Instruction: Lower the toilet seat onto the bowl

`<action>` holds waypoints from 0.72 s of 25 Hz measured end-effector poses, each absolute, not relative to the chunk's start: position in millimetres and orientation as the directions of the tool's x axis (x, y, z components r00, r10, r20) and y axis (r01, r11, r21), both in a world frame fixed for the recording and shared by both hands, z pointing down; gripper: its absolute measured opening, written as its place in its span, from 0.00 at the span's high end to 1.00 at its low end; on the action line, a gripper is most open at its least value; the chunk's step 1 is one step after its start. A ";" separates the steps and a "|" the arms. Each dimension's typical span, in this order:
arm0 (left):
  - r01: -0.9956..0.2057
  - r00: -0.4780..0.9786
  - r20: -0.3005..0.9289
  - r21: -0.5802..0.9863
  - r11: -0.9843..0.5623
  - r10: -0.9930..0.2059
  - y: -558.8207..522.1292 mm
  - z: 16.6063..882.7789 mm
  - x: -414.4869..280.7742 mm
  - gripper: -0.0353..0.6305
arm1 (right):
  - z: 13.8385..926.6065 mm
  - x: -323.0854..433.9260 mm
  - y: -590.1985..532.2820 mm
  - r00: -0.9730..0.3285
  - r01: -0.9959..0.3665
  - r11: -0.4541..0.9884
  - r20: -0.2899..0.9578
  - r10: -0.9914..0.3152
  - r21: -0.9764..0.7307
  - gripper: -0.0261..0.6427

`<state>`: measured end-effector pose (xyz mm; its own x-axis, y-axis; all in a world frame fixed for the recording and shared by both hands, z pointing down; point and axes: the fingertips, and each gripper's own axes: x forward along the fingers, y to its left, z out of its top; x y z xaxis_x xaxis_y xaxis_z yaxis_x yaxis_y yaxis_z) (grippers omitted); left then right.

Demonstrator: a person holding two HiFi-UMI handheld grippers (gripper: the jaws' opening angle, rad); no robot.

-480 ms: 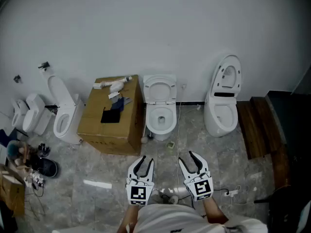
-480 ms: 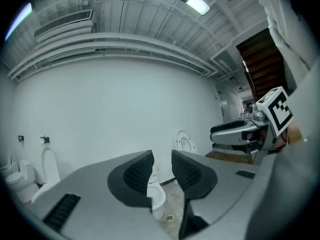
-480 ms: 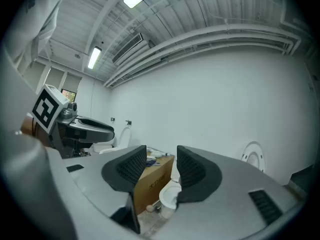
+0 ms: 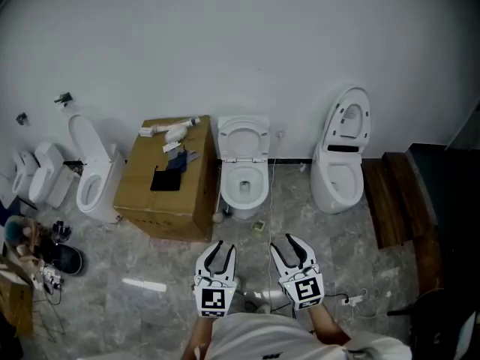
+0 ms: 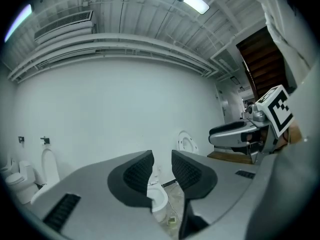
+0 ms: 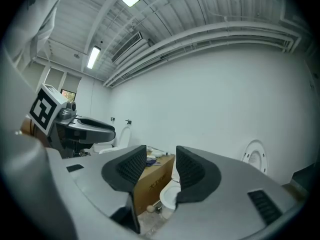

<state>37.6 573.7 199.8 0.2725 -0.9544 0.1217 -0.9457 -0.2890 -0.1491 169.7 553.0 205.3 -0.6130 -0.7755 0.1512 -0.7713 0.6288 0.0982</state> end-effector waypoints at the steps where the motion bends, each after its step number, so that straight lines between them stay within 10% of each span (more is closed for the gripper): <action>1: -0.945 0.277 0.120 -0.147 -0.293 -0.953 567.8 201.0 35.8 0.75 | 207.0 167.9 548.0 -0.607 -0.775 0.624 0.154 -0.779 0.099 0.69; 18: -0.924 0.345 0.118 -0.132 -0.359 -0.931 445.1 218.0 -40.9 0.76 | 225.0 97.0 439.1 -0.535 -0.818 0.562 0.197 -0.822 0.125 0.69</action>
<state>-40.9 445.1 218.0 0.3448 -0.9312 0.1179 -0.9241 -0.3588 -0.1317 97.0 439.1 225.0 -0.5347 -0.8218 0.1967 -0.8177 0.5619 0.1250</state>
